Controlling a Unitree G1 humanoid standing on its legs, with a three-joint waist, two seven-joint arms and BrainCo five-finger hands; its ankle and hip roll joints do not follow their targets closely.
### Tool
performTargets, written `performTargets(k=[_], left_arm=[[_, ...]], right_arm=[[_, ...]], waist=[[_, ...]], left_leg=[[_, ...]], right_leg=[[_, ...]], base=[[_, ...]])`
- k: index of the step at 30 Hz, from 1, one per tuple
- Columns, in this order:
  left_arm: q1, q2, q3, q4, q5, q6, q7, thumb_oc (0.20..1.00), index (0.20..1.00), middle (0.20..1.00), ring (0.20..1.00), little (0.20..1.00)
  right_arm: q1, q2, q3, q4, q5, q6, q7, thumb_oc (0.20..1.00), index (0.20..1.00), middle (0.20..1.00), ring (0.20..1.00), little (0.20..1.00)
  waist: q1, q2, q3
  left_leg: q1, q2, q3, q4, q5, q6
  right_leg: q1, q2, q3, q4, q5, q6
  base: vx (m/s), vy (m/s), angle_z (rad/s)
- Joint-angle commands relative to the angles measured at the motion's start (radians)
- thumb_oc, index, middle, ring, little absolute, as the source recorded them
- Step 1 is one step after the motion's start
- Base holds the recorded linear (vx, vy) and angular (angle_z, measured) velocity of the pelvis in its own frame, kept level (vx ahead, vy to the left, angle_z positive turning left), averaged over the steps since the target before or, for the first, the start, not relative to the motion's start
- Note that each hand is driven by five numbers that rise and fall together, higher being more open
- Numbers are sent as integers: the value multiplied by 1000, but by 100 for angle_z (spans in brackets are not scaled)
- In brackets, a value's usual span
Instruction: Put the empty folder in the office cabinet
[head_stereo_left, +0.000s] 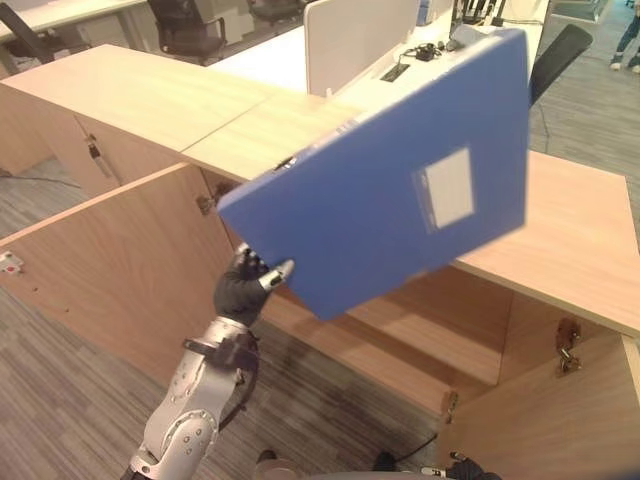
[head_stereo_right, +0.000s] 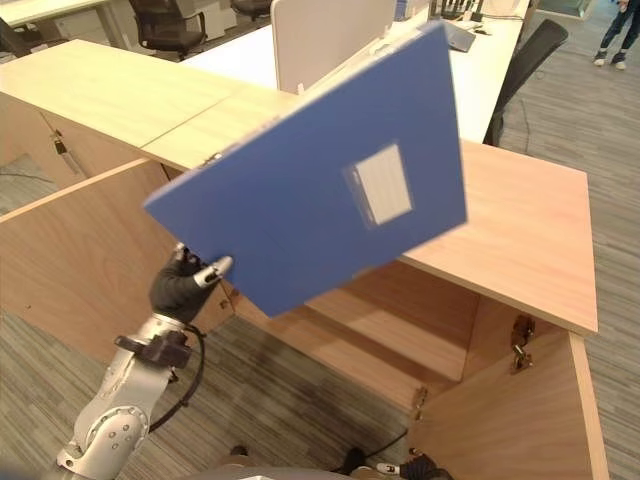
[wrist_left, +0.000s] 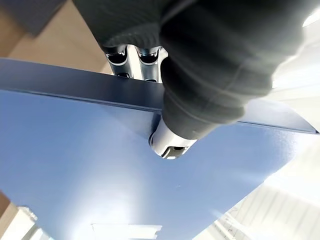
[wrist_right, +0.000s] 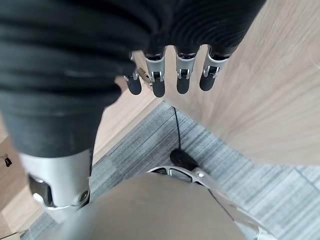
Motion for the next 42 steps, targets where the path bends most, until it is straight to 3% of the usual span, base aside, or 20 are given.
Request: performTargets(k=[1,13,16,24,35,39,42], left_arm=[[-87,24,-39,-85,-83,-21,-58,200,200,200,200,200],[-43,72,-47,-33,-71,5,-65,200,200,200,200,200],[4,118,15,-2,18,12,-59,200,200,200,200,200],[87,169,87,54,76,31,-66,200,200,200,200,200],[155,188,169,160,287,32,-49,200,200,200,200,200],[138,161,125,217,345,44,-77,200,200,200,200,200],[184,178,155,200,348,28,-107,200,200,200,200,200]], right_arm=[[-31,63,78,69,-52,3,22,1000,1000,1000,1000,1000],[-27,63,78,82,-69,7,21,1000,1000,1000,1000,1000],[-29,60,72,78,-69,7,23,1000,1000,1000,1000,1000],[-34,52,81,65,-70,11,34,1000,1000,1000,1000,1000],[-47,50,98,-11,-19,11,68,1000,1000,1000,1000,1000],[-179,36,90,28,9,29,64,1000,1000,1000,1000,1000],[-212,-4,54,19,26,29,65,1000,1000,1000,1000,1000]], waist=[[-26,-53,-3],[-30,-50,-12],[-25,-46,-15],[-18,-43,-21],[-6,-43,-24],[30,-37,-29],[47,-35,-28]], left_leg=[[-20,-38,7,27,32,-34],[-18,-40,7,28,31,-32],[-18,-40,7,27,32,-34],[-17,-40,10,26,35,-35],[-20,-44,8,26,35,-34],[-22,-49,-4,31,33,-33],[-19,-49,-5,32,34,-35]], right_leg=[[76,50,9,7,-108,-18],[77,51,16,7,-107,-18],[77,51,15,7,-107,-20],[78,52,18,7,-104,-22],[74,48,17,7,-99,-20],[83,40,3,7,-100,-17],[87,39,0,7,-102,-16]], base=[[3,1,-7],[-3,2,-3],[0,0,0],[0,0,0],[0,0,0],[0,0,0],[0,3,6]])
